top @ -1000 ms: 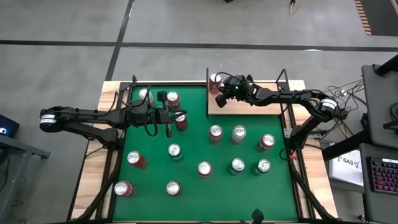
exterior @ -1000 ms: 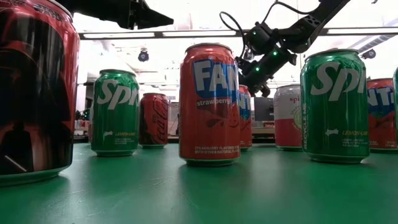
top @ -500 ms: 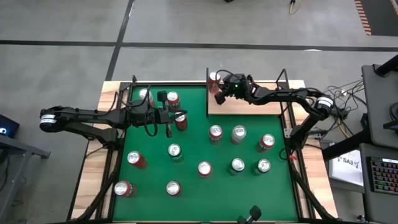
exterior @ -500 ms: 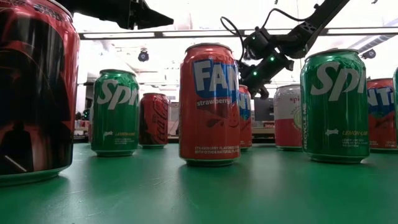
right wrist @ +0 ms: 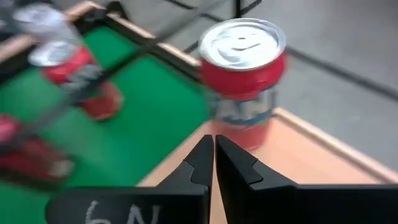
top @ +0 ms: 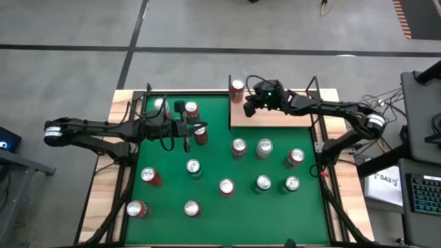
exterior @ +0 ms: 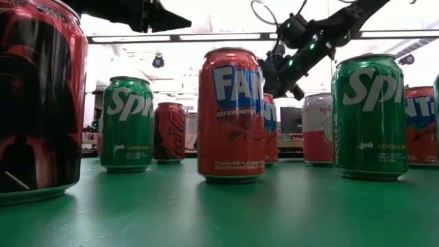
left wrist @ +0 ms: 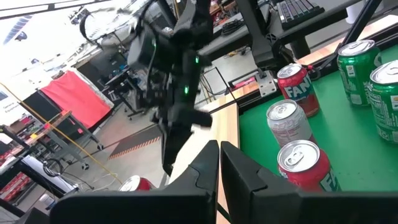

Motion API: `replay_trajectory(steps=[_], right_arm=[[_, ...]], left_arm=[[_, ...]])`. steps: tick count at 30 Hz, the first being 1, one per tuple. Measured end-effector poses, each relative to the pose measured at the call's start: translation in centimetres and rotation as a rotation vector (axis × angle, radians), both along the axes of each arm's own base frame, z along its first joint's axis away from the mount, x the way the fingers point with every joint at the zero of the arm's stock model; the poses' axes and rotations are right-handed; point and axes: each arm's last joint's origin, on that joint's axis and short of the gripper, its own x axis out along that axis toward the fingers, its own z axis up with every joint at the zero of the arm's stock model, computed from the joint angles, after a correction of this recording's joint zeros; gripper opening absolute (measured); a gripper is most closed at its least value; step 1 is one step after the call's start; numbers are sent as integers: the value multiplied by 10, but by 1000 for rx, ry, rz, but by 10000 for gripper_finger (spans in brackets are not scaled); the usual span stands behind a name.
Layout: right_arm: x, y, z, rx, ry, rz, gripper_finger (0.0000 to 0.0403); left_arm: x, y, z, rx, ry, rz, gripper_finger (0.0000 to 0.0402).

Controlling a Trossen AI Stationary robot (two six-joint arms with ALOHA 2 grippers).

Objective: Place canned beverage on shelf
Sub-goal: Put the right pink/white soda can on the shelf

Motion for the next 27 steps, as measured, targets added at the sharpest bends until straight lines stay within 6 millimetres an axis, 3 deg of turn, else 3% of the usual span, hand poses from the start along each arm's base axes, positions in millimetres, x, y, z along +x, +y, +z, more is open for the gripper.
replay_trajectory(steps=[11,15,20,27], right_arm=[[-9,64,49,130,-70,163,9],[0,91,64,170,3,198,9],[7,116,76,219,206,118,9],[7,129,84,369,384,39,9]], left_arm=[[0,0,1,1,-7,0,0],[0,0,1,0,-8,0,0],[0,0,1,-8,-10,1,0],[0,0,1,-14,-11,1,0]])
